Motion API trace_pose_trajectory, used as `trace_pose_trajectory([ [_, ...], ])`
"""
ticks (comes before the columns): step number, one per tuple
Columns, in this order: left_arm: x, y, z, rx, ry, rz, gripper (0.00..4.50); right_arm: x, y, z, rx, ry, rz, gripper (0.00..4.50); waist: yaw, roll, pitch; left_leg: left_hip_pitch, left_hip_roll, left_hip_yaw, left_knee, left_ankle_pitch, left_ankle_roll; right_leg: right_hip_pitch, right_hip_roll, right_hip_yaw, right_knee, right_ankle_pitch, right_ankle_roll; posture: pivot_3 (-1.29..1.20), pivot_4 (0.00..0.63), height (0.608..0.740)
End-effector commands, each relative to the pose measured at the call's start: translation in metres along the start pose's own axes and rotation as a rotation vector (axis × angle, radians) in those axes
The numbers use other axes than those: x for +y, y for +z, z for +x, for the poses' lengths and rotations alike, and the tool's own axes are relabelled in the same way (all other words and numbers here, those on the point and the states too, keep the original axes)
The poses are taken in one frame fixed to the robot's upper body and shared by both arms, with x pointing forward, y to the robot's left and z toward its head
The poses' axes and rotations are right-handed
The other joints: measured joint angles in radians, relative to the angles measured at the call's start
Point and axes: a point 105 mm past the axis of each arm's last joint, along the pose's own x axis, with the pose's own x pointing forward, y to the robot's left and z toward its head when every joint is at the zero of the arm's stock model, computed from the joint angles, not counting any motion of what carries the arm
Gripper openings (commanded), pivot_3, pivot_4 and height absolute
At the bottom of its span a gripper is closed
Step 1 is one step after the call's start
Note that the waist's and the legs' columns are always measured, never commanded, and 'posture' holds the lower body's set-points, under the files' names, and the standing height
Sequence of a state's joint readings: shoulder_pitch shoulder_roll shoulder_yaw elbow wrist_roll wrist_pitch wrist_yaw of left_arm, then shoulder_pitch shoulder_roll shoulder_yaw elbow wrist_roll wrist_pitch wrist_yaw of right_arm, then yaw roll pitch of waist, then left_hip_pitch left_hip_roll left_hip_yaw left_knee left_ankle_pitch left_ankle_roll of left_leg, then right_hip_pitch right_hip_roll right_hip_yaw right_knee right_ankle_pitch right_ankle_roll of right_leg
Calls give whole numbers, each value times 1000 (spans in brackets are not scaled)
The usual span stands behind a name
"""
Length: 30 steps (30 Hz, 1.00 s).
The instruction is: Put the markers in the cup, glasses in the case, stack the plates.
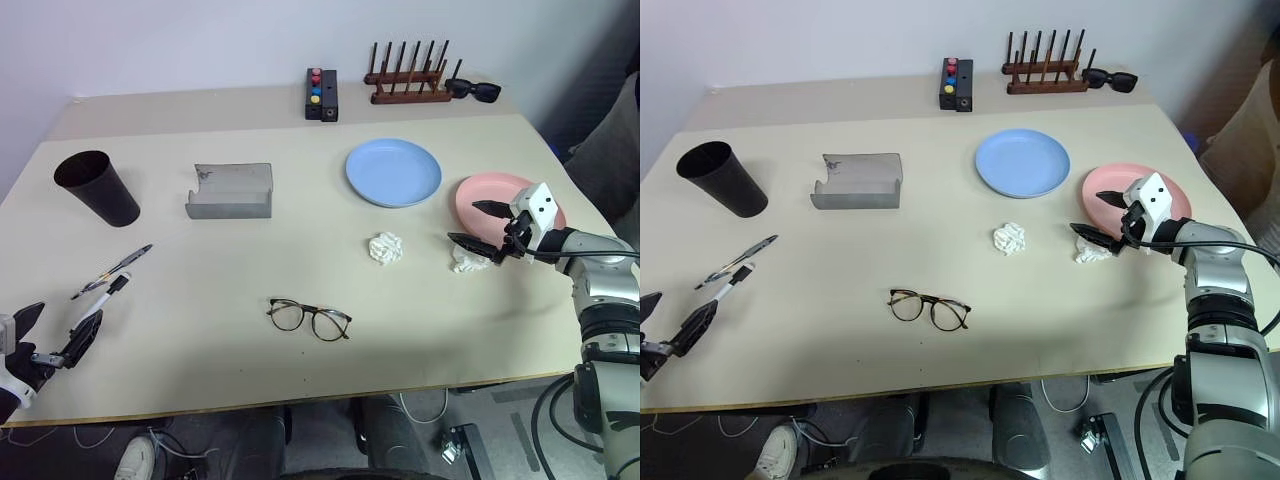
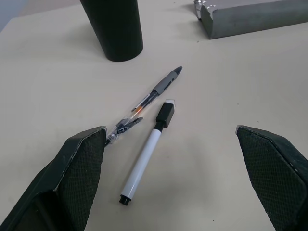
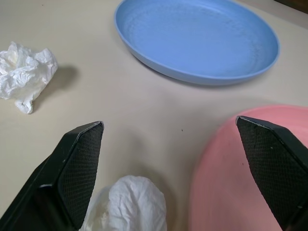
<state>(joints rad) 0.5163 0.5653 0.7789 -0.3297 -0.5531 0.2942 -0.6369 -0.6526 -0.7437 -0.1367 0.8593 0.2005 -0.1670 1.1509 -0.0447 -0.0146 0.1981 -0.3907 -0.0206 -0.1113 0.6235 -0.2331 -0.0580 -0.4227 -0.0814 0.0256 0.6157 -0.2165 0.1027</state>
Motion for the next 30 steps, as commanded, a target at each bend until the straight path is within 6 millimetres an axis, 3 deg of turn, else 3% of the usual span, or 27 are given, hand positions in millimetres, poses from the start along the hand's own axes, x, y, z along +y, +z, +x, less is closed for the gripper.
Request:
trace_pose_trajectory([
  [1,4,10,-5,-22,8,35,4404,-3,11,-2,-47,-16,-26,4500,0,0,0,0,0,0,0,0,0,0,0,0,0,0,0,0,150,739],
  [13,-6,7,0,-24,-22,23,4404,5,29,5,-71,2,-53,4500,1,0,0,0,0,0,0,0,0,0,0,0,0,0,0,0,150,739],
  [17,-12,9,7,-30,-35,39,4404,9,39,15,-91,4,-63,4500,1,0,0,0,0,0,0,0,0,0,0,0,0,0,0,0,150,739],
  [19,-21,11,14,-23,-77,35,4404,14,56,23,-133,19,-84,4500,1,0,0,0,0,0,0,0,0,0,0,0,0,0,0,0,150,739],
  [24,-30,14,26,14,-121,87,4404,40,87,35,-214,94,-112,4500,1,0,0,0,0,0,0,0,0,0,0,0,1,0,0,0,150,739],
  [30,-21,20,45,66,-100,129,4404,100,110,61,-306,250,-91,4500,1,0,0,0,0,0,0,0,0,0,0,0,1,0,0,0,150,739],
])
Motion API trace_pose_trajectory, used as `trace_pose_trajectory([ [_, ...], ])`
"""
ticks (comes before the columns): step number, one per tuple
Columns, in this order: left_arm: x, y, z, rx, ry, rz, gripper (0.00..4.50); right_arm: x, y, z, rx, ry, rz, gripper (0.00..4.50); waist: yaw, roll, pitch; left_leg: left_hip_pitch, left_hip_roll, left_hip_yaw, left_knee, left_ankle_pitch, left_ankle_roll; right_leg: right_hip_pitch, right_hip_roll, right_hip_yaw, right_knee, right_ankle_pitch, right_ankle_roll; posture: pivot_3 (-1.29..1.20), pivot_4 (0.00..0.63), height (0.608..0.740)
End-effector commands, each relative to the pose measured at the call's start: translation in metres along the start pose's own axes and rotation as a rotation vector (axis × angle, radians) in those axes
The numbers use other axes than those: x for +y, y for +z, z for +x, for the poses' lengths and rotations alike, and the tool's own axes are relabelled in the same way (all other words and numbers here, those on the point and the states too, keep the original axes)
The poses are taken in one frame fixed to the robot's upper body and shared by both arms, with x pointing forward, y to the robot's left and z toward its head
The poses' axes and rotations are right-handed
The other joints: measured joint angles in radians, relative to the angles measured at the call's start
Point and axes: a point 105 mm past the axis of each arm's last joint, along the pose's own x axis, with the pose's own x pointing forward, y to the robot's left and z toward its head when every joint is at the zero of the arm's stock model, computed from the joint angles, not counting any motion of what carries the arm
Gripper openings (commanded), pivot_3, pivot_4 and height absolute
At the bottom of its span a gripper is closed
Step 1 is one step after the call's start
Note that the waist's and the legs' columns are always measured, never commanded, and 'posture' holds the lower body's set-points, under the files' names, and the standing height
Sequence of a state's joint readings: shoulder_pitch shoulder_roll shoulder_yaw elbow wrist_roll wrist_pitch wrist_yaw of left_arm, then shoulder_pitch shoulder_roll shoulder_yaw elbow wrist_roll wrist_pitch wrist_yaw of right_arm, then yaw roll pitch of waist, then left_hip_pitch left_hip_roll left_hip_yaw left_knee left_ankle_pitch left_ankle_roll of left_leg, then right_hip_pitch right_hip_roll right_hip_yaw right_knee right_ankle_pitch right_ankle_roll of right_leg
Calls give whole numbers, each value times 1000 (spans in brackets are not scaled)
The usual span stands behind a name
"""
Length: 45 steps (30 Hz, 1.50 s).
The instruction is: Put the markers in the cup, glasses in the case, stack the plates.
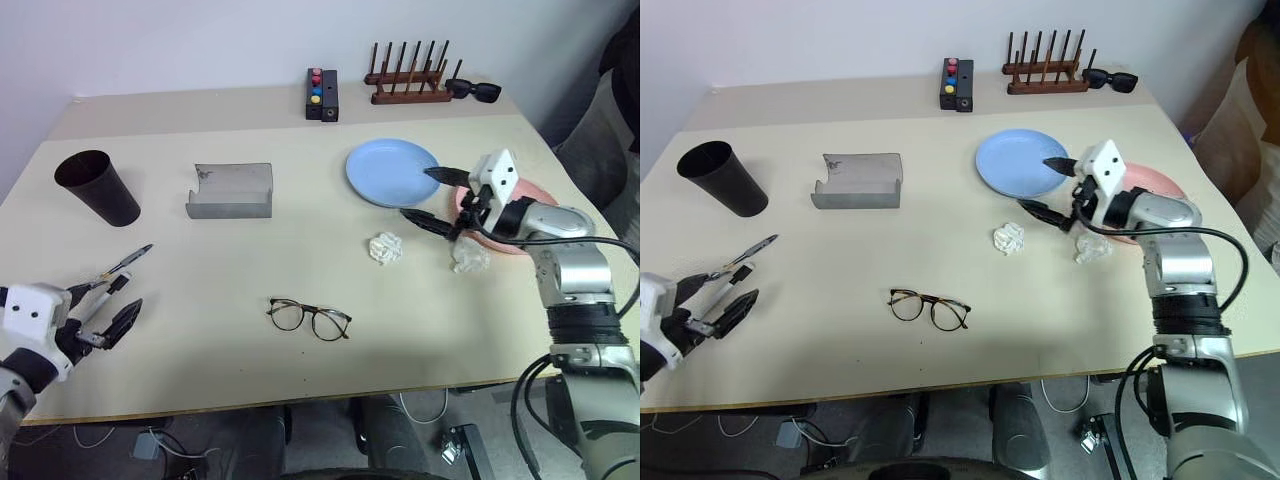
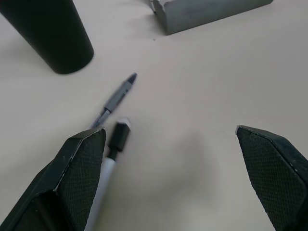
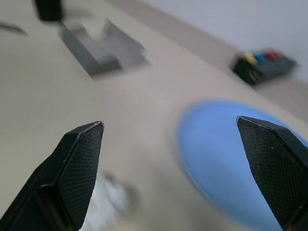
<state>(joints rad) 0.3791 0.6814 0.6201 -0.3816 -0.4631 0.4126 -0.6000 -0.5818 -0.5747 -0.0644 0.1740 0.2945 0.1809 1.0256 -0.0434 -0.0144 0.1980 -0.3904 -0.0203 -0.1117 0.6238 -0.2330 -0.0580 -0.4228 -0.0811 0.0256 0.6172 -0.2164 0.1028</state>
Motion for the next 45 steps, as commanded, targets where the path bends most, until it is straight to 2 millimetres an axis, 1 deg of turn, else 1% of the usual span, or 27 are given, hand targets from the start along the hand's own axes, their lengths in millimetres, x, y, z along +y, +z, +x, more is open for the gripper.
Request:
trace_pose_trajectory([
  [1,11,2,4,32,37,4,4404,30,15,20,-71,83,12,4500,0,0,0,0,0,0,0,0,0,0,0,0,0,0,0,0,150,739],
  [3,15,-7,4,98,34,11,4404,49,16,30,-100,119,45,4500,0,0,0,0,0,0,0,0,0,0,0,0,0,0,0,0,150,739],
  [5,14,-16,6,162,11,8,4404,66,17,36,-126,153,83,4500,0,0,0,0,0,0,0,0,0,-1,0,0,0,0,0,0,150,739],
  [8,13,-23,9,227,-9,-14,4404,87,17,44,-149,192,127,4500,0,0,0,0,0,0,-1,0,0,-1,0,0,0,0,0,0,150,739],
  [11,19,-24,13,250,13,-31,4404,102,18,51,-159,222,144,4500,2,0,0,0,0,0,0,0,0,-1,0,0,0,0,0,0,150,739],
  [15,25,-21,25,260,28,-47,4404,119,21,57,-178,258,168,4500,1,-1,0,0,0,-1,0,0,0,-1,0,0,0,0,0,0,150,739],
  [20,29,-16,31,258,23,-47,4404,129,22,62,-187,267,182,4500,0,-1,-1,0,0,-1,-1,0,0,-1,0,0,0,0,0,0,150,739],
  [23,29,-21,35,296,9,-75,4404,132,23,66,-199,260,192,4500,-1,-1,-1,0,0,-1,-1,0,0,-2,0,0,1,0,0,0,150,739],
  [29,23,-29,41,379,-30,-135,4404,134,24,68,-207,249,199,4500,3,-2,-1,0,0,-1,-1,0,0,-2,0,0,1,0,0,0,150,739],
  [31,21,-29,43,388,-37,-148,3868,134,24,68,-208,244,201,4500,2,-1,-1,0,0,-1,-1,0,0,-2,0,0,1,0,0,0,150,739],
  [33,19,-27,44,387,-48,-153,3105,134,24,68,-209,241,203,4500,2,-1,-1,0,0,-1,-1,0,0,-2,0,0,1,0,0,0,150,739],
  [38,16,-28,45,400,-50,-165,443,135,23,69,-211,239,209,4500,0,-1,-1,0,0,-1,-1,0,0,-2,0,0,2,0,0,0,150,739],
  [39,15,-27,44,399,-50,-166,49,135,23,70,-212,239,210,4500,0,-1,-1,0,0,-1,-1,0,0,-2,0,0,2,0,1,0,150,739],
  [42,14,-22,45,375,-49,-139,49,135,23,70,-214,240,211,4500,0,-1,-1,0,0,-1,-1,0,0,-2,0,0,2,0,1,0,150,739],
  [44,16,2,53,232,-25,-89,49,134,23,72,-215,238,210,4500,1,-1,-1,0,0,-1,-1,0,0,-2,0,0,2,0,0,0,150,739],
  [45,20,19,56,140,3,-60,49,133,23,73,-217,237,209,4500,3,-1,-1,0,0,-1,-1,0,0,-2,0,0,2,0,0,0,150,739],
])
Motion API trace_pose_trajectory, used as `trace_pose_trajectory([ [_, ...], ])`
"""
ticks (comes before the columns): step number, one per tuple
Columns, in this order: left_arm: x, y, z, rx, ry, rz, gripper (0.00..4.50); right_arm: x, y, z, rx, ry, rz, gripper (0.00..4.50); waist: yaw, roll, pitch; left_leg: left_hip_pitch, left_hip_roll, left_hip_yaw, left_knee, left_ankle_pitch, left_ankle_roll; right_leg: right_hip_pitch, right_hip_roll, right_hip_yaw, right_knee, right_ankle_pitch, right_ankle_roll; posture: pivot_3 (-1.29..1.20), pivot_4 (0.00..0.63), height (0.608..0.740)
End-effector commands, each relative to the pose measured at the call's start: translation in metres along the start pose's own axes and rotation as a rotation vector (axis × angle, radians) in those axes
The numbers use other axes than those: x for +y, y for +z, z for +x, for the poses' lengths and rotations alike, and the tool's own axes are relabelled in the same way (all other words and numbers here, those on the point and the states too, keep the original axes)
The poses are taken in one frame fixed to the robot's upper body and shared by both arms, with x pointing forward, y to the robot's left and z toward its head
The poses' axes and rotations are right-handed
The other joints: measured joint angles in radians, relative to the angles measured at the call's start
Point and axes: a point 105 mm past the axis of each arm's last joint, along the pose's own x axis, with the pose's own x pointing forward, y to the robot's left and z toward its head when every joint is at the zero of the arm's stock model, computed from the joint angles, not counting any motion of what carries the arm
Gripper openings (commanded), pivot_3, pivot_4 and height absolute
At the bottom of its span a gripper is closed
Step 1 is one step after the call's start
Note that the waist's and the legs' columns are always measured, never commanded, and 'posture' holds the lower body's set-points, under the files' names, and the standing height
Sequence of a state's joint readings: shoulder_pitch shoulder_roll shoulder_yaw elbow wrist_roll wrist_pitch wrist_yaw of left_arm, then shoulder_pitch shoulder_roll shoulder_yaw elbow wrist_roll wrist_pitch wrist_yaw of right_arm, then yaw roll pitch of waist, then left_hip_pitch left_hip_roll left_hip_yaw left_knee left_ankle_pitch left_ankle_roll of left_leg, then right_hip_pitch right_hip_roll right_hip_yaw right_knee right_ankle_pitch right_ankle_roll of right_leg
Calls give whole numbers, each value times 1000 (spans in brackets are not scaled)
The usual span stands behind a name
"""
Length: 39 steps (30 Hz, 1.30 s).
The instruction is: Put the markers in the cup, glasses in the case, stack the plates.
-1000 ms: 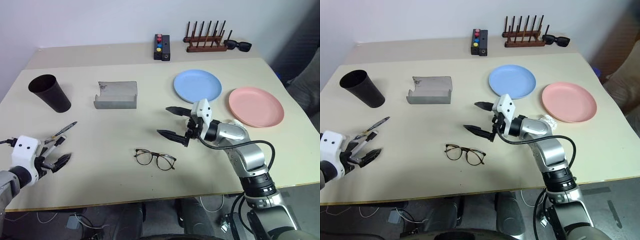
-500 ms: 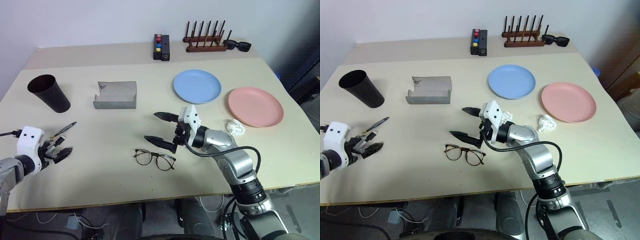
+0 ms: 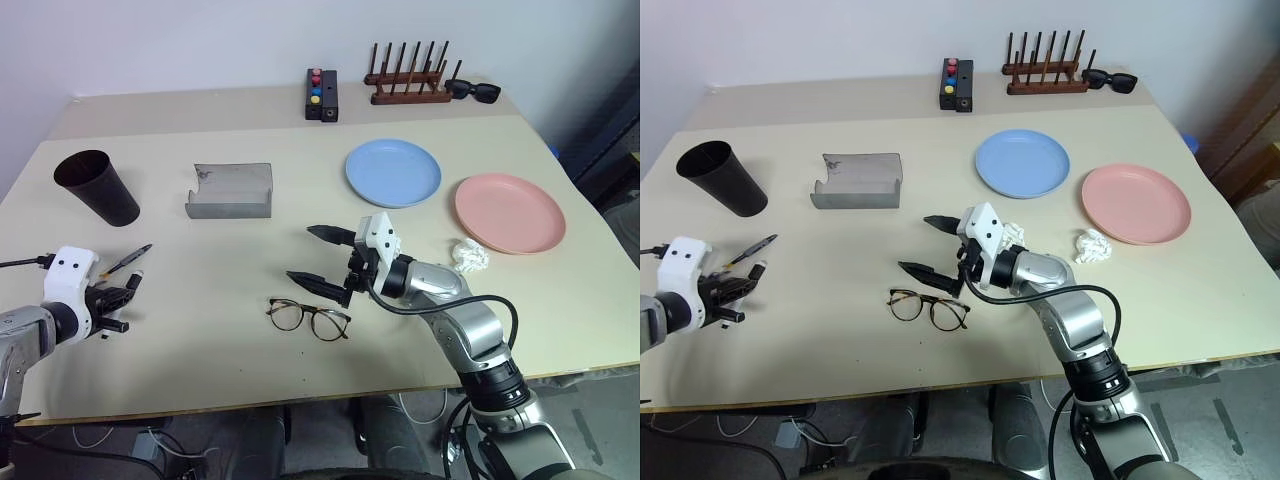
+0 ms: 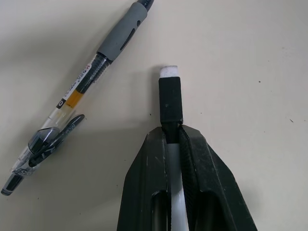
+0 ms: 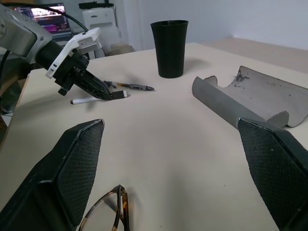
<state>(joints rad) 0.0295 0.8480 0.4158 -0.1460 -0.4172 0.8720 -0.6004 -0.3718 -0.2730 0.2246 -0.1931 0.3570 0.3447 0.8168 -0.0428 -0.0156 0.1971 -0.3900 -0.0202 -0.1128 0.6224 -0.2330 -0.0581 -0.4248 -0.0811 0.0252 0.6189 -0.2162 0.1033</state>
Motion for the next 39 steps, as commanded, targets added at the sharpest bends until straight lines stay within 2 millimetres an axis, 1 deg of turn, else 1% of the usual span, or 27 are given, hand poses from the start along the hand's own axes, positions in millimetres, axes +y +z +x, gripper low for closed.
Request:
trace_pose_trajectory([
  [1,4,60,-12,-313,79,94,49,0,13,5,-51,10,-38,4500,6,-1,0,0,0,0,0,0,0,0,0,0,0,0,0,0,150,739],
  [2,6,72,-15,-378,97,95,49,0,13,5,-53,9,-39,4500,11,-2,0,0,0,0,0,0,0,0,0,0,0,0,0,0,150,739],
  [3,7,78,-17,-416,108,94,49,-1,14,5,-54,9,-40,4500,12,-4,-1,-1,0,-1,1,0,-1,0,0,0,0,0,0,0,150,739],
  [6,23,133,-37,-691,255,75,49,-4,16,8,-68,1,-53,4500,17,-5,-1,-1,0,-1,1,1,-2,0,0,0,0,1,1,0,150,739],
  [7,27,144,-42,-748,291,64,49,-5,17,9,-73,-2,-57,4500,22,-5,-1,-1,0,-1,1,1,-2,0,0,-1,0,1,2,0,150,739],
  [8,31,151,-46,-788,334,68,49,-6,18,9,-79,-7,-60,4500,23,-5,-1,-1,0,-1,1,1,-2,0,0,-1,0,2,3,0,150,739],
  [11,50,178,-56,-921,540,87,49,-13,26,13,-113,-33,-72,4500,22,-5,-1,0,0,0,0,1,-3,0,0,0,-1,3,4,0,150,739],
  [13,56,190,-56,-974,613,95,49,-15,29,16,-125,-36,-78,4500,23,-5,-1,0,0,0,0,1,-3,0,0,0,0,3,4,0,150,739],
  [15,64,201,-52,-1028,678,71,49,-16,32,18,-139,-38,-86,4500,27,-5,-2,0,0,0,0,1,-3,0,0,-1,0,3,4,0,150,739],
  [16,68,203,-48,-1041,701,66,49,-16,34,19,-147,-40,-89,4500,30,-5,-2,0,0,-1,0,2,-3,0,1,-1,0,3,4,0,150,739],
  [19,77,203,-34,-1030,755,79,49,-18,39,23,-181,-57,-88,4500,27,-5,-2,-1,-1,0,0,2,-3,0,0,-1,0,4,6,0,150,739],
  [21,83,200,-23,-1025,765,46,49,-17,44,25,-212,-60,-75,4500,26,-5,-2,-1,-1,0,0,2,-3,0,0,-1,0,4,6,0,150,739],
  [23,84,199,-13,-1018,751,31,49,-14,49,28,-240,-55,-62,4500,24,-5,-2,-1,-1,0,0,2,-3,0,0,-1,0,4,6,0,150,739],
  [28,82,195,5,-1004,725,-1,49,-5,58,32,-288,-33,-35,4500,23,-5,-2,-1,-1,-1,0,2,-3,0,0,-1,0,4,7,0,150,739],
  [33,71,193,21,-999,670,-18,49,-4,58,33,-293,-26,-27,4500,24,-5,-2,-1,-1,-1,0,2,-3,0,0,-1,0,4,7,0,150,739],
  [39,65,187,33,-972,649,-18,49,-4,60,33,-299,-21,-23,4500,22,-5,-2,-1,-1,-1,0,2,-3,0,0,-1,1,4,7,0,150,739],
])
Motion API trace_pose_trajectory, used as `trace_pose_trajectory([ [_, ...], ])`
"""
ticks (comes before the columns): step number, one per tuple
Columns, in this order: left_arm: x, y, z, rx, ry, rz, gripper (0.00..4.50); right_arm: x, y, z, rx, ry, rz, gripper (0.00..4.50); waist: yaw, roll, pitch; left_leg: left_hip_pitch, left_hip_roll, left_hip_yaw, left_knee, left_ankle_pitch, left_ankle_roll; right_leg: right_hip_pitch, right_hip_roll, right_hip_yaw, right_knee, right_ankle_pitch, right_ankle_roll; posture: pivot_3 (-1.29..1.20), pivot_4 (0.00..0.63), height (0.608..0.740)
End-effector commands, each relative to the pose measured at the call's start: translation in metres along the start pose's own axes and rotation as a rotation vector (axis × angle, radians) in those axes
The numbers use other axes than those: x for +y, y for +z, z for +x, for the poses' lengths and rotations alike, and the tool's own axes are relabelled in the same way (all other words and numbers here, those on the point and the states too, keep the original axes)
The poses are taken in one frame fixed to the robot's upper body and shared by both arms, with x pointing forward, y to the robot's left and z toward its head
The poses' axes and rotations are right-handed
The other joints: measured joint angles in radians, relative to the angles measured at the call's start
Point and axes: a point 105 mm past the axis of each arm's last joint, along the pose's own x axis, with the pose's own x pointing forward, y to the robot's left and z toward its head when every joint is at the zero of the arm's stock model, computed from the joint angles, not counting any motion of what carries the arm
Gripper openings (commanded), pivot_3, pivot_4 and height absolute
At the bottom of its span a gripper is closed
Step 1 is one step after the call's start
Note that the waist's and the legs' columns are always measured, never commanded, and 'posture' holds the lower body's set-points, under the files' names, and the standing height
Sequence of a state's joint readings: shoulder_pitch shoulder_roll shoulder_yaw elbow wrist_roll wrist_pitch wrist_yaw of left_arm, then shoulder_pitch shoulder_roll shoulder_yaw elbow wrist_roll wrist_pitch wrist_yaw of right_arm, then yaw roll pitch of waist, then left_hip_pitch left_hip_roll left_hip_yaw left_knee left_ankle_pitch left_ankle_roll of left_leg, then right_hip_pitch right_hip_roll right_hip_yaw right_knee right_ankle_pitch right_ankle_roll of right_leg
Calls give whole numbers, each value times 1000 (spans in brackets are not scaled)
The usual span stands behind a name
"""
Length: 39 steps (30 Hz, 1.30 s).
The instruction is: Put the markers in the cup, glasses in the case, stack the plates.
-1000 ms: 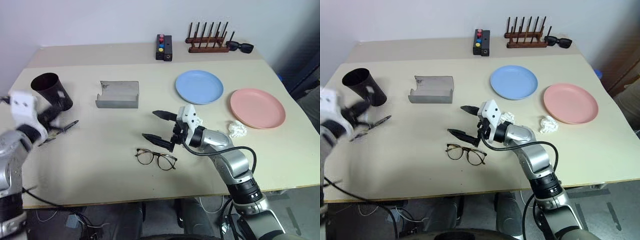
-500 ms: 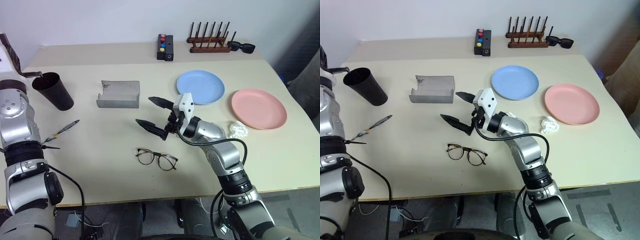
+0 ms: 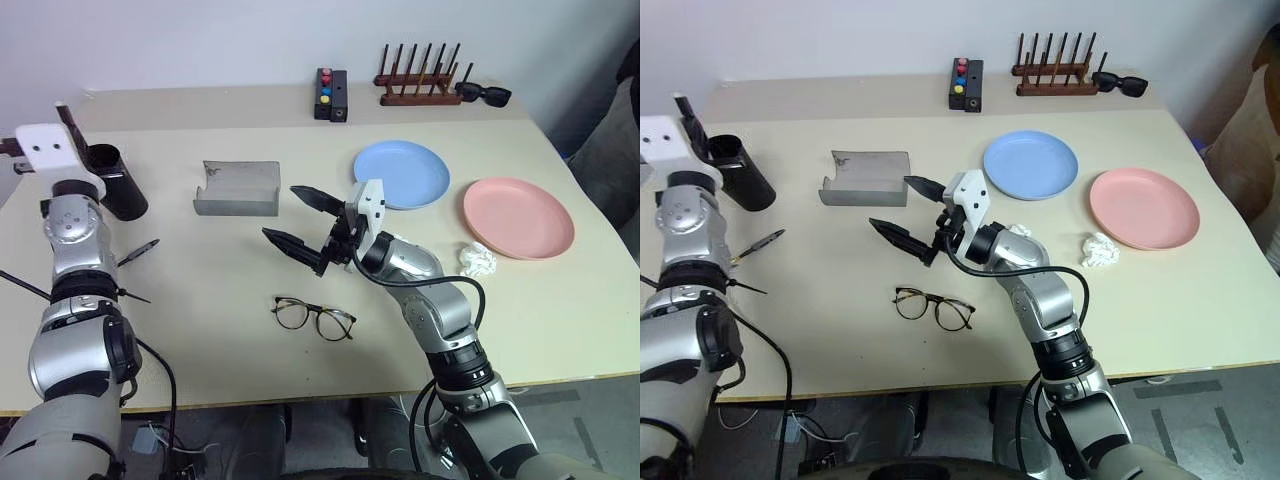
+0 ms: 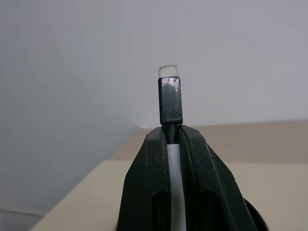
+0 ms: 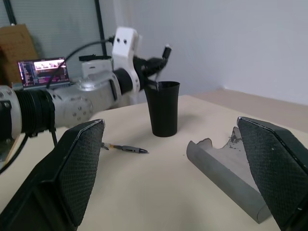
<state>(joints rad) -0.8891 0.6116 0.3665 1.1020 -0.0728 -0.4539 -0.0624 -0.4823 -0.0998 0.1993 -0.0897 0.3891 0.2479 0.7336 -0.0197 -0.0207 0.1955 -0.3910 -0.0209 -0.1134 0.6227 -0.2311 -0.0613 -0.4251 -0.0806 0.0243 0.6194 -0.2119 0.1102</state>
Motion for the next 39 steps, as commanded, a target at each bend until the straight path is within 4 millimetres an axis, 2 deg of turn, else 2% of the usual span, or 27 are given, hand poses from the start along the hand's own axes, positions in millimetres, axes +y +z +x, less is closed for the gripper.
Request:
trace_pose_trajectory([
  [1,1,20,8,-68,6,-2,49,6,22,5,-74,34,-36,4500,-1,0,0,0,0,0,0,0,0,0,0,0,0,0,0,0,150,739],
  [9,2,19,7,-64,16,-23,49,7,22,5,-74,37,-30,4500,0,0,0,0,0,0,0,0,0,0,0,0,0,0,0,0,150,739],
  [12,2,19,7,-66,20,-20,1197,7,22,5,-73,39,-29,4500,0,0,0,0,0,0,0,0,0,0,0,0,0,0,0,0,150,739],
  [15,2,19,7,-66,23,-18,2642,7,21,6,-73,42,-28,4500,0,0,0,0,0,0,0,0,0,0,0,0,0,0,0,0,150,739],
  [23,0,21,7,-76,21,-26,2642,8,21,6,-72,44,-26,4500,0,0,0,0,0,0,0,0,0,0,0,0,0,0,0,0,150,739],
  [27,4,39,9,-144,22,-40,2642,8,22,6,-71,44,-27,4500,-1,0,0,0,0,0,0,0,0,0,0,0,0,0,0,0,150,739],
  [31,3,66,8,-218,-121,-62,2642,8,21,5,-69,39,-29,4500,-2,0,0,0,0,0,0,0,0,0,0,0,0,0,0,0,150,739],
  [34,-3,71,-8,-148,-387,-80,3509,8,21,4,-66,36,-29,4500,-19,0,0,0,0,0,-1,0,0,0,0,0,0,0,0,0,150,739],
  [36,-5,67,-25,-50,-551,-104,4449,8,20,3,-63,36,-28,4500,-34,0,0,0,0,0,-1,0,0,0,0,0,1,0,0,0,150,739],
  [39,0,55,-45,93,-657,-74,4486,8,19,3,-60,40,-24,4500,-39,1,1,1,1,-1,-2,0,0,-1,0,0,2,0,-1,0,150,739],
])
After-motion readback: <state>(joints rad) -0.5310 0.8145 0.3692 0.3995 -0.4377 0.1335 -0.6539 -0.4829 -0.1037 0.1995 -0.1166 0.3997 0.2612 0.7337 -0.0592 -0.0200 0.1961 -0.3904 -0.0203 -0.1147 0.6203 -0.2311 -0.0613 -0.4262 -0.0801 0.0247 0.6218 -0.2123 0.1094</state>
